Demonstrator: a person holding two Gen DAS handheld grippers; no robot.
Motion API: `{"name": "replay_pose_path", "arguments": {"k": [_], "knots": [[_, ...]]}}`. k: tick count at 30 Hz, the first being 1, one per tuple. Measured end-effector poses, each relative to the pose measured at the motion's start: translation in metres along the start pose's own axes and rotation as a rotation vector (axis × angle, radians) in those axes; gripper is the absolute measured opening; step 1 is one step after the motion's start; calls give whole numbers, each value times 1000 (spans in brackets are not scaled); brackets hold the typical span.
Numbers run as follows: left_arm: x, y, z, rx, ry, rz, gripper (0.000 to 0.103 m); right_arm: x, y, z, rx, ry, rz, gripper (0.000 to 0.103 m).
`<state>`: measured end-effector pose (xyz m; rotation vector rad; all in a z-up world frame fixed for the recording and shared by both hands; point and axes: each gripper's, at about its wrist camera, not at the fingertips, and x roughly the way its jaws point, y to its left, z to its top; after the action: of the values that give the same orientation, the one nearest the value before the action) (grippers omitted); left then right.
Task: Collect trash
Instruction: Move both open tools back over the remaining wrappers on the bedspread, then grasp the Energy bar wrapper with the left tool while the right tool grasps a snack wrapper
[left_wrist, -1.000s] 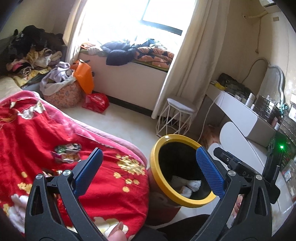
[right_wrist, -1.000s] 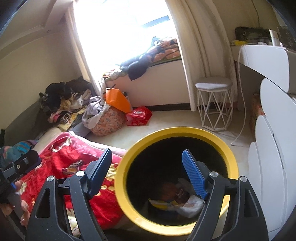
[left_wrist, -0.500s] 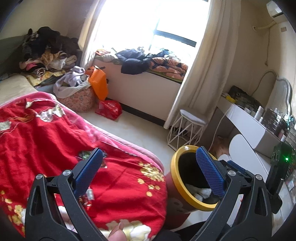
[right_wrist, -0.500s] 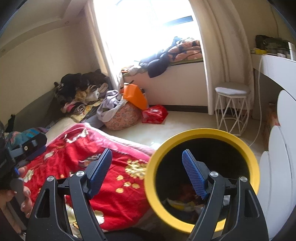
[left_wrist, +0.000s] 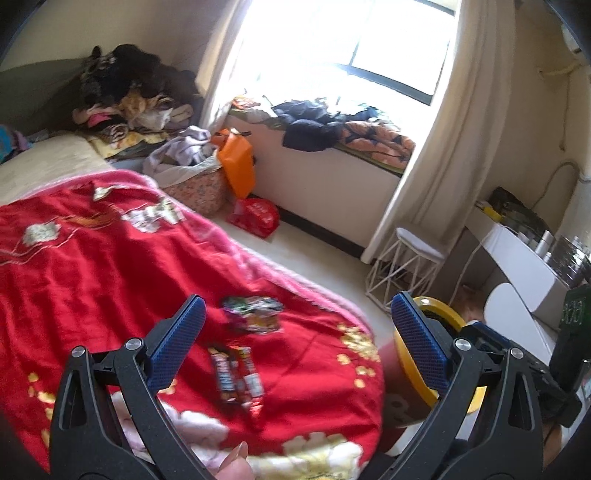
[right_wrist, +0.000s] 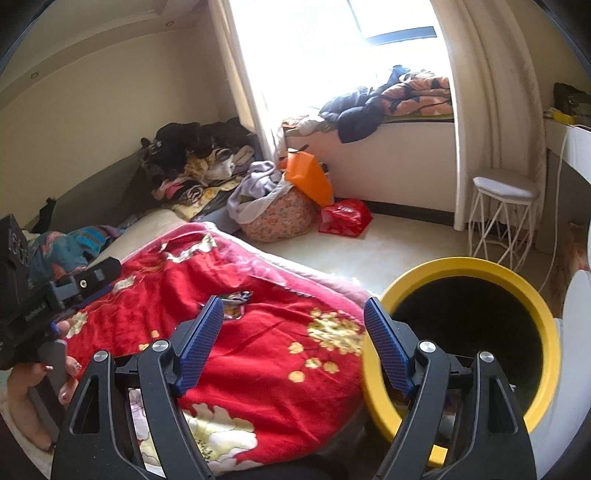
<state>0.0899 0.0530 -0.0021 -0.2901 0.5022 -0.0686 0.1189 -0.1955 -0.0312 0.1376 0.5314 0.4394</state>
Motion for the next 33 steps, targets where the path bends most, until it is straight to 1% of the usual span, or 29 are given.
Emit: {"name": "replay_pose_path", "arguments": {"k": [6, 9, 14, 17, 19, 20, 22, 24, 25, 26, 28, 30, 32, 33], "knots": [[-1, 32, -5, -42, 29, 58, 93, 22, 13, 0, -10, 38, 36, 76], [-1, 43, -8, -61, 42, 71, 93, 31, 19, 0, -16, 50, 53, 76], [5, 60, -15, -83, 87, 87, 92, 52, 30, -1, -25, 89, 86, 75], [11, 68, -22, -102, 131, 75, 83, 67, 36, -1, -32, 114, 104, 75], [16, 73, -26, -128, 165, 59, 74, 80, 40, -1, -35, 138, 113, 75], [19, 75, -29, -141, 183, 48, 70, 85, 40, -2, -35, 148, 120, 72], [25, 79, -35, -158, 215, 32, 58, 98, 41, -3, -32, 178, 132, 68], [31, 81, -40, -174, 247, 13, 50, 112, 41, -6, -24, 212, 144, 65], [34, 81, -42, -179, 259, 4, 46, 118, 42, -7, -24, 225, 150, 61], [35, 81, -45, -181, 266, -2, 43, 123, 44, -8, -27, 234, 156, 56], [40, 81, -49, -188, 284, -14, 36, 135, 48, -9, -37, 259, 163, 50], [45, 79, -52, -189, 299, -21, 35, 149, 52, -10, -38, 284, 171, 48], [49, 77, -55, -188, 312, -27, 33, 159, 54, -12, -38, 300, 179, 43], [51, 76, -56, -186, 316, -27, 31, 166, 56, -12, -38, 312, 182, 42]]}}
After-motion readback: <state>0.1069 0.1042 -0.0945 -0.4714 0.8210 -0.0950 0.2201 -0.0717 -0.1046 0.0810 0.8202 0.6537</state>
